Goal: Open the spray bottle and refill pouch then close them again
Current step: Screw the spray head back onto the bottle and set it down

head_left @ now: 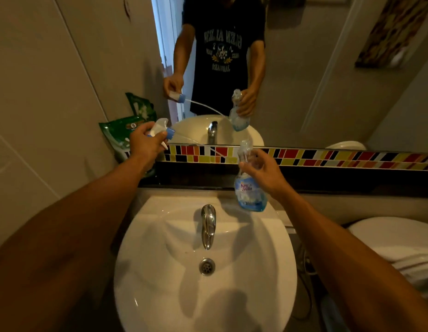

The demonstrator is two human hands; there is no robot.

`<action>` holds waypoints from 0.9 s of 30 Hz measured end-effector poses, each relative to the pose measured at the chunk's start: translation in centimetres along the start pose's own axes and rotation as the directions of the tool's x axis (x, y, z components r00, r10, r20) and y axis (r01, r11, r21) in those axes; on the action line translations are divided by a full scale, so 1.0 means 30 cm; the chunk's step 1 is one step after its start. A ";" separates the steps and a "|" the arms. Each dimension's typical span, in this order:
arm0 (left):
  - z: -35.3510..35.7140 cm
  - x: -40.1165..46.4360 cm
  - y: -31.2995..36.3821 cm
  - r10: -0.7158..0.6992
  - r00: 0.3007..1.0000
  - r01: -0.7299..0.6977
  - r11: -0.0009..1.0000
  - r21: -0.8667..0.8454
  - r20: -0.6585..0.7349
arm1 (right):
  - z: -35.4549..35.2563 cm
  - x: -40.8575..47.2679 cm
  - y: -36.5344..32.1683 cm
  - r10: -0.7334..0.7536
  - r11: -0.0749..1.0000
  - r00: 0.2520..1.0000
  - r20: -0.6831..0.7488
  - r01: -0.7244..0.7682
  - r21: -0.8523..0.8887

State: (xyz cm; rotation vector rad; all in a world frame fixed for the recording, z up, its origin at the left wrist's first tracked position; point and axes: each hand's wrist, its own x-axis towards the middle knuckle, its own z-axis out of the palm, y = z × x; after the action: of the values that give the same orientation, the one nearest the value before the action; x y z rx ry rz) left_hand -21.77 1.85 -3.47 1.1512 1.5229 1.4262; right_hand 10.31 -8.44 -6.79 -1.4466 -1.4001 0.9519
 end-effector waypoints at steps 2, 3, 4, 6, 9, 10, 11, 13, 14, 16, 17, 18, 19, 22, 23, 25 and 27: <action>-0.044 0.004 0.051 0.022 1.000 -0.022 1.000 -0.016 -0.008 | 0.008 -0.040 0.005 0.019 0.998 1.000 0.018 -0.018 -0.067; -0.061 -0.001 0.080 0.031 1.000 -0.031 0.999 -0.035 -0.005 | 0.015 -0.059 0.008 0.024 0.995 0.999 0.024 -0.021 -0.099; -0.076 -0.010 0.110 0.040 0.999 -0.039 0.998 -0.051 0.004 | 0.023 -0.076 0.010 0.031 0.992 0.999 0.029 -0.027 -0.123; -0.100 -0.024 0.155 0.058 0.998 -0.055 0.995 -0.080 0.026 | 0.036 -0.106 0.017 0.042 0.987 0.998 0.035 -0.037 -0.155; -0.135 -0.033 0.192 0.102 0.994 -0.098 0.992 -0.078 0.048 | 0.060 -0.149 0.008 0.054 0.982 0.997 0.046 -0.044 -0.185; -0.146 -0.037 0.201 0.113 0.992 -0.109 0.991 -0.075 0.057 | 0.069 -0.161 -0.002 0.056 0.980 0.997 0.050 -0.046 -0.193; -0.155 -0.040 0.207 0.123 0.990 -0.117 0.990 -0.077 0.070 | 0.077 -0.169 -0.007 0.061 0.979 0.997 0.053 -0.049 -0.197; -0.174 -0.048 0.217 0.125 0.987 -0.116 0.990 -0.081 0.105 | 0.095 -0.185 -0.025 0.068 0.979 0.996 0.056 -0.055 -0.199; -0.182 -0.054 0.221 0.125 0.985 -0.116 0.990 -0.079 0.117 | 0.102 -0.189 -0.031 0.072 0.978 0.996 0.057 -0.059 -0.201; -0.200 -0.064 0.226 0.135 0.983 -0.126 0.989 -0.078 0.123 | 0.117 -0.201 -0.042 0.071 0.976 0.996 0.052 -0.059 -0.211; -0.207 -0.063 0.225 0.138 0.983 -0.128 0.988 -0.085 0.124 | 0.122 -0.205 -0.047 0.069 0.975 0.996 0.049 -0.057 -0.215; -0.216 -0.066 0.229 0.137 0.982 -0.127 0.989 -0.081 0.130 | 0.127 -0.212 -0.056 0.068 0.974 0.997 0.048 -0.056 -0.218; -0.224 -0.069 0.228 0.139 0.981 -0.130 0.989 -0.075 0.134 | 0.132 -0.215 -0.061 0.065 0.974 0.997 0.051 -0.052 -0.220; -0.240 -0.080 0.232 0.141 0.978 -0.132 0.989 -0.071 0.153 | 0.148 -0.228 -0.080 0.060 0.973 0.996 0.063 -0.044 -0.228; -0.240 -0.085 0.232 0.152 0.975 -0.140 0.987 -0.079 0.164 | 0.152 -0.232 -0.087 0.057 0.973 0.996 0.066 -0.041 -0.229; -0.231 -0.106 0.241 0.164 0.967 -0.149 0.985 -0.091 0.195 | 0.161 -0.234 -0.099 0.061 0.970 0.995 0.074 -0.042 -0.239; -0.215 -0.131 0.254 0.174 0.957 -0.153 0.983 -0.105 0.234 | 0.167 -0.236 -0.120 0.063 0.967 0.994 0.091 -0.039 -0.252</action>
State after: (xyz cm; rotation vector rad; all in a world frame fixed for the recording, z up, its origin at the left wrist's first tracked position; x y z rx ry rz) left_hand -25.63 -4.13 4.56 1.3699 1.2097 1.3855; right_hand 3.92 -15.17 -5.32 -1.6474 -1.6082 0.9135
